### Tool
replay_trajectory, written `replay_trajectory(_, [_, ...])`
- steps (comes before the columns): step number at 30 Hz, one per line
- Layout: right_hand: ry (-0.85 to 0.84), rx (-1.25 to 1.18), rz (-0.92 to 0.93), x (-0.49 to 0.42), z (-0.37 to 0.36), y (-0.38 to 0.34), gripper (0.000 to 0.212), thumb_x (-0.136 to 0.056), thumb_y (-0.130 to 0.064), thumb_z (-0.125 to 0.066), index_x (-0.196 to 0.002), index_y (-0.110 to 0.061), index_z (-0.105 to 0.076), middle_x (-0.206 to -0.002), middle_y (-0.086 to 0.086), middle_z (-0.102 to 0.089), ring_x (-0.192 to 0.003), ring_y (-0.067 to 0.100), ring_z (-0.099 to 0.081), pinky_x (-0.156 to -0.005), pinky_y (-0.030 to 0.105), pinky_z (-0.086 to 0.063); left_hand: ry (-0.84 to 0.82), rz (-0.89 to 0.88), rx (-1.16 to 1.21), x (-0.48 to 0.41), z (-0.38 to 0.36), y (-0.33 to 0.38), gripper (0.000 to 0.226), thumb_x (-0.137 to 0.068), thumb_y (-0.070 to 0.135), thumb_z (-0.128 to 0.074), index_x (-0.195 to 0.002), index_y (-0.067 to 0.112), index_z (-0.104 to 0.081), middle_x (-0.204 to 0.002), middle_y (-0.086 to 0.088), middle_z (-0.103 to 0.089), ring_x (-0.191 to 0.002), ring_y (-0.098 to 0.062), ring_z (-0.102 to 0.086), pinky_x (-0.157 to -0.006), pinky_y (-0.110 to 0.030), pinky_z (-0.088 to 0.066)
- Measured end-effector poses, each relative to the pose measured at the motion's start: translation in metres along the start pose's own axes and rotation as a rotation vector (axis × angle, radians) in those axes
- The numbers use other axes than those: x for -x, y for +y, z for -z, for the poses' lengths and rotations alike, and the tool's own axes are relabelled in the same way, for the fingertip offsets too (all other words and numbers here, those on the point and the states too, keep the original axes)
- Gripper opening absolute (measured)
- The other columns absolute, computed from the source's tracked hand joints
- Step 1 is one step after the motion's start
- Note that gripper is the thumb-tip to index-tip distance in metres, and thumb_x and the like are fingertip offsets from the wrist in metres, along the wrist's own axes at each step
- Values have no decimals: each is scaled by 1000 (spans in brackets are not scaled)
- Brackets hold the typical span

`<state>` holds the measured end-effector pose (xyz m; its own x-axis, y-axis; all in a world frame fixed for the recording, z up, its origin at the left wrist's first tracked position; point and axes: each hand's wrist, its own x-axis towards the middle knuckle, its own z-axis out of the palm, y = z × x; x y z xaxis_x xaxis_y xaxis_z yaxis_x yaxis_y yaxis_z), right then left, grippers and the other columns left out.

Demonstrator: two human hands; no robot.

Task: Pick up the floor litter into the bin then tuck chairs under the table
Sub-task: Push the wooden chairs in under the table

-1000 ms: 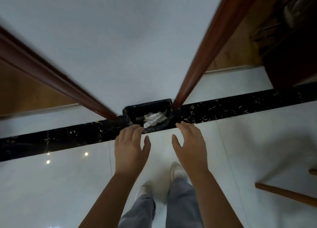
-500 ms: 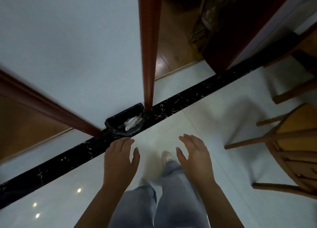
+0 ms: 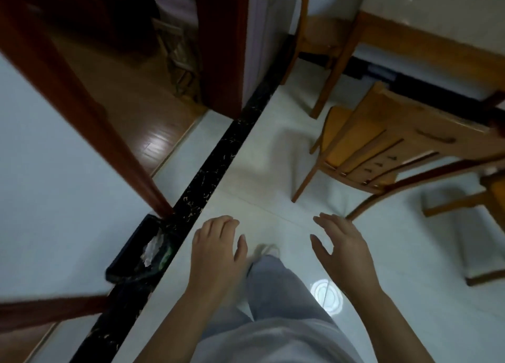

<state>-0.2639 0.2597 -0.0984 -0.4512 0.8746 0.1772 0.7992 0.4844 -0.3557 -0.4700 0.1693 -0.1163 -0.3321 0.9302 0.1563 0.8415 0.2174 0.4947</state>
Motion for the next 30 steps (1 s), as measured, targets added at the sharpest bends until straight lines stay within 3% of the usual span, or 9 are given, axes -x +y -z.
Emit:
replay_trajectory(5, [90, 53, -137, 18, 41, 31, 34, -72, -11, -76, -104, -8, -67, -102, 11, -69, -94, 31, -64, -83, 39, -48, -108, -172, 4, -12, -6, 43, 38, -82, 30, -40, -96, 6, -66, -97, -8, -67, -89, -27, -62, -77, -37, -50])
replay_trajectory(12, [169, 77, -262, 25, 90, 98, 33, -73, -12, -75, -105, -9, -67, -103, 10, -69, -94, 29, -64, -82, 37, -49, -119, -300, 5, -41, -31, 117, 37, -82, 30, -40, -95, 6, -66, -96, -8, -67, -88, -27, -62, -77, -38, -50])
replay_trajectory(17, [214, 70, -306, 27, 128, 168, 32, -72, -12, -76, -102, -10, -67, -100, 8, -69, -91, 26, -64, -80, 29, -44, -114, -353, 19, -63, -68, 198, 38, -82, 30, -39, -95, 7, -66, -96, -8, -67, -88, -27, -63, -76, -38, -50])
replay_trajectory(22, [252, 8, -413, 38, 164, 244, 35, -74, -12, -74, -108, -10, -65, -104, 8, -68, -97, 26, -62, -84, 32, -45, -154, -435, 14, -86, -112, 285, 37, -81, 31, -39, -91, 7, -66, -91, -8, -68, -83, -27, -64, -73, -39, -51])
replay_trajectory(30, [290, 28, -344, 8, 196, 319, 36, -72, -12, -76, -106, -8, -66, -102, 10, -69, -94, 28, -64, -81, 37, -49, -127, -457, -4, -129, -149, 359, 42, -82, 31, -37, -95, 5, -67, -99, -12, -68, -93, -33, -62, -79, -45, -49])
